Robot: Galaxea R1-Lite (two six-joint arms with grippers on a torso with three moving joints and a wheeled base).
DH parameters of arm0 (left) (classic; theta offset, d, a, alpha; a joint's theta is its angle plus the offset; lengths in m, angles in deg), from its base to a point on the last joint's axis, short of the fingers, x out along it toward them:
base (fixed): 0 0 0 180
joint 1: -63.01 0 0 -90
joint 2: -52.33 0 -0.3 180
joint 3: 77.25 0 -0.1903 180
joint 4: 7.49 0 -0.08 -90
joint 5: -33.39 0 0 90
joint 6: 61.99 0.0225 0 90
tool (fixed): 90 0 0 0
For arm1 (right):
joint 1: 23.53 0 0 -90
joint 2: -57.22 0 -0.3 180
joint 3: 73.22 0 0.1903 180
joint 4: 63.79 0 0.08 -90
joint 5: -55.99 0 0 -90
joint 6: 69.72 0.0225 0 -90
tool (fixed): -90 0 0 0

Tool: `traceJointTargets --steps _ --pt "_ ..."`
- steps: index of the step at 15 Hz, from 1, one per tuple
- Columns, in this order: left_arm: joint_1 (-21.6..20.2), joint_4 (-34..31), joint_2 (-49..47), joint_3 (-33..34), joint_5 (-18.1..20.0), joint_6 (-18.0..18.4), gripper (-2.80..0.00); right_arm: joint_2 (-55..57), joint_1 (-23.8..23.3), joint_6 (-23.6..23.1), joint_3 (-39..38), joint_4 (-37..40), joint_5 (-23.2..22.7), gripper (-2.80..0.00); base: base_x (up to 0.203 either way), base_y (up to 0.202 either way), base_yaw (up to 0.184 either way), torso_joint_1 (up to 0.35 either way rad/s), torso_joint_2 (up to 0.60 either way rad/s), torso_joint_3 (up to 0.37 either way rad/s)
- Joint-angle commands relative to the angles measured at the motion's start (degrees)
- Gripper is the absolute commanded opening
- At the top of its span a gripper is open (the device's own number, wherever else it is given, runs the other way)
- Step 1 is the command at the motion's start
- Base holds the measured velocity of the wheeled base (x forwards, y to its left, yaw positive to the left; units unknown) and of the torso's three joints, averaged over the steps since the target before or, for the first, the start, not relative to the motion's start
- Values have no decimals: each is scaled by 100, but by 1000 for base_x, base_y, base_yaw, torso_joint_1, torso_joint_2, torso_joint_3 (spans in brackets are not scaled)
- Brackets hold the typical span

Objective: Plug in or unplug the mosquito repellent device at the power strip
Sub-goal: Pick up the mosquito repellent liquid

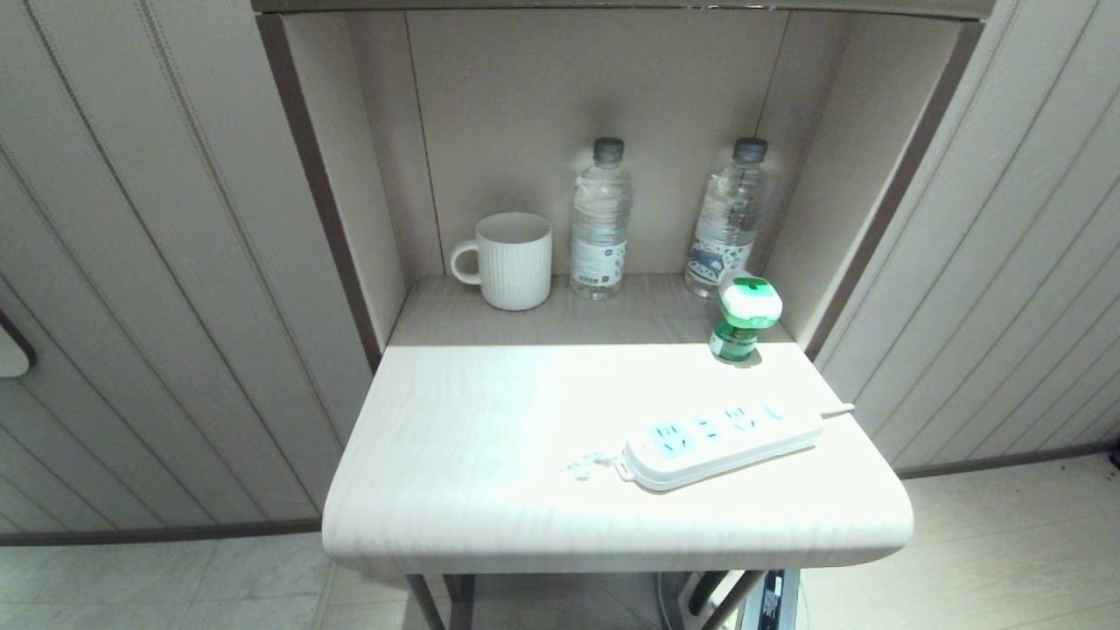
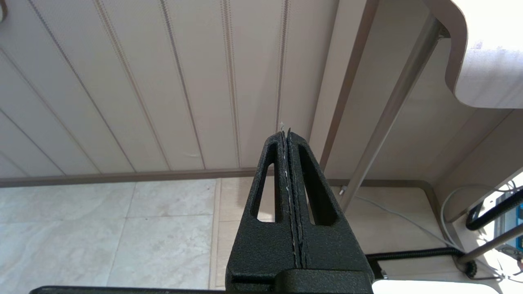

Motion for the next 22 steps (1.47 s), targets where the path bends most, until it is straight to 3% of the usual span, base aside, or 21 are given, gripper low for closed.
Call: traceJointTargets --steps 1,9,12,19,21,22 --pt "2 -3 -1 -1 0 2 -280 11 0 -30 4 -28 3 -280 0 0 0 0 0 0" --pt "-1 -3 -1 -1 0 2 -280 32 4 -83 119 67 14 -280 0 0 0 0 0 0" --pt "2 -3 -1 -1 0 2 -280 444 6 -71 1227 439 2 -280 0 0 0 0 0 0" --pt "1 -3 -1 -1 0 2 -280 3592 -13 146 4175 385 -111 -280 0 0 0 0 0 0" --pt "2 -3 -10 -1 0 2 -280 4619 363 333 4855 237 -105 -280 0 0 0 0 0 0" --pt "2 -3 -1 -1 0 2 -280 5046 768 518 5182 203 -38 -280 0 0 0 0 0 0"
